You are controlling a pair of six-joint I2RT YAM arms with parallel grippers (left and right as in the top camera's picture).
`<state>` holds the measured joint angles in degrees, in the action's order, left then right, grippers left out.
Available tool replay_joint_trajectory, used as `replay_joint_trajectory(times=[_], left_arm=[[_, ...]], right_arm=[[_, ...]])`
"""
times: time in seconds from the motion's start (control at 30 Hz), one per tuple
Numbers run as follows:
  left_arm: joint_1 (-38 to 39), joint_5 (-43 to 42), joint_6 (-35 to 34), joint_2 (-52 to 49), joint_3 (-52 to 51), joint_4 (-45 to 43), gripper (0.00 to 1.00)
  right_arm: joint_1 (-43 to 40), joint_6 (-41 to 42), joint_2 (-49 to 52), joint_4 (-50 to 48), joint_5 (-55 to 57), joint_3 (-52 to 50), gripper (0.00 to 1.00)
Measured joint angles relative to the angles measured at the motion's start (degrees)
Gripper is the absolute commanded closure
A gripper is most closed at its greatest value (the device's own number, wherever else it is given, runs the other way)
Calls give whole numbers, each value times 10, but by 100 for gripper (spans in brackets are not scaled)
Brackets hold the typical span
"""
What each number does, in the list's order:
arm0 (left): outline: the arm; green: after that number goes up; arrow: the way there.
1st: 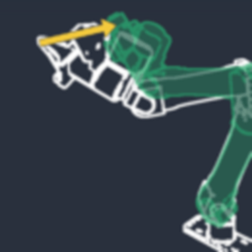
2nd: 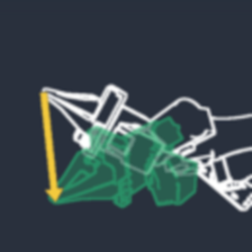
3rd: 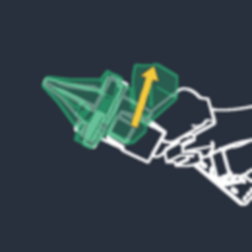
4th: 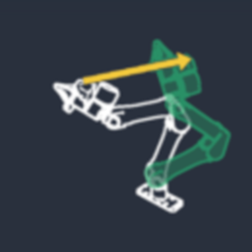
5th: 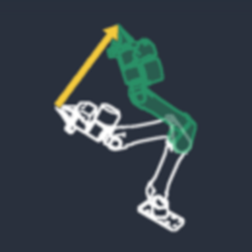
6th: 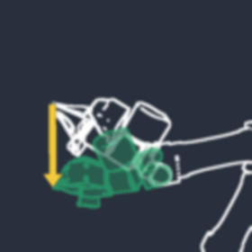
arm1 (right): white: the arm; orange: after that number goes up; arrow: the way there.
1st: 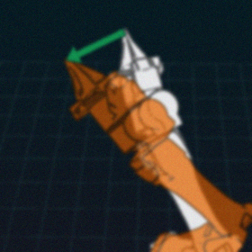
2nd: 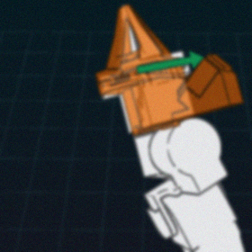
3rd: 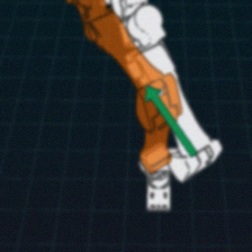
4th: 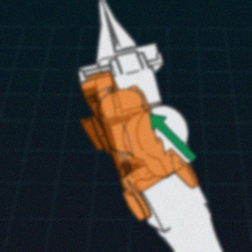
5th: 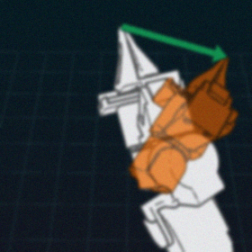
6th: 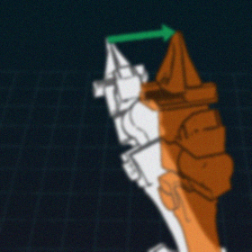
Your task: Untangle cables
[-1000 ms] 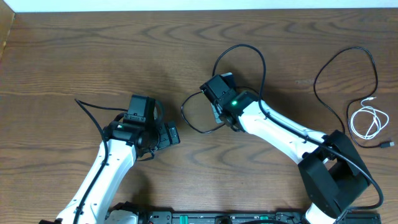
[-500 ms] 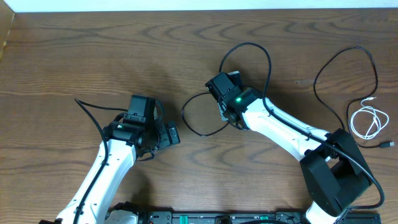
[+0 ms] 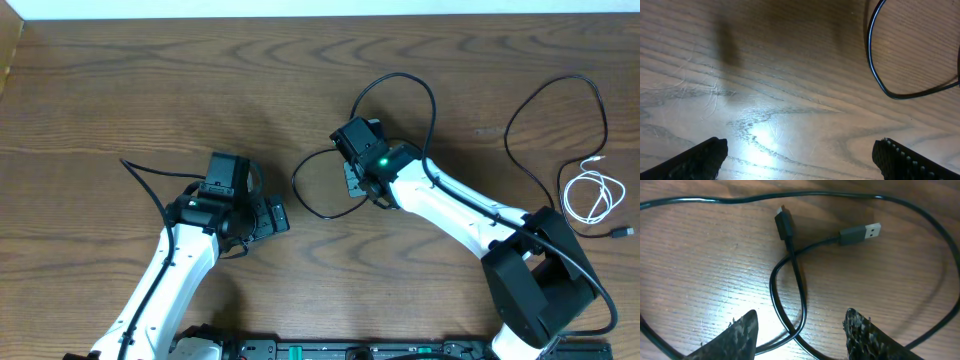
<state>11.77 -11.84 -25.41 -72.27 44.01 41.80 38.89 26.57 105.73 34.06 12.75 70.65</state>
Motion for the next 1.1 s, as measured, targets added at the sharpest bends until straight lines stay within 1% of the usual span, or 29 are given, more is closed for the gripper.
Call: replay_joint_trajectory(times=[0.23,0.37,0.5,0.53,0.67,0.77,0.8,0.83,0.87,0.9,1.0,1.07,1.1], left_arm=[[0,0,0,0,0,0,2],[0,0,0,0,0,0,2],[0,0,0,0,0,0,2],[0,0,0,0,0,0,2],[0,0,0,0,0,0,2],[0,0,0,0,0,0,2],[0,0,0,0,0,0,2],[0,0,0,0,0,0,2],[0,0,0,0,0,0,2],[0,0,0,0,0,0,2],[0,0,0,0,0,0,2],[0,0,0,0,0,0,2],[0,0,0,0,0,0,2]], right_arm=[[0,7,0,-38,4,-39,44],[0,27,0,-48,28,-61,51],[-1,51,0,-52,35,-70,52],[-1,56,0,-56,33,-72,51],[-1,71,0,-106,12,-86,48],[-1,76,0,-143,3,-107,50],[-1,76,0,-155,0,-117,55],[-1,76,0,-162,-2,-124,64],[-1,76,0,-170,-2,-131,76],[-1,81,0,-179,-4,-139,81],[-1,80,0,-190,-5,-144,89],[-1,81,0,-190,-6,-145,99],[-1,83,0,-191,-6,-145,99]])
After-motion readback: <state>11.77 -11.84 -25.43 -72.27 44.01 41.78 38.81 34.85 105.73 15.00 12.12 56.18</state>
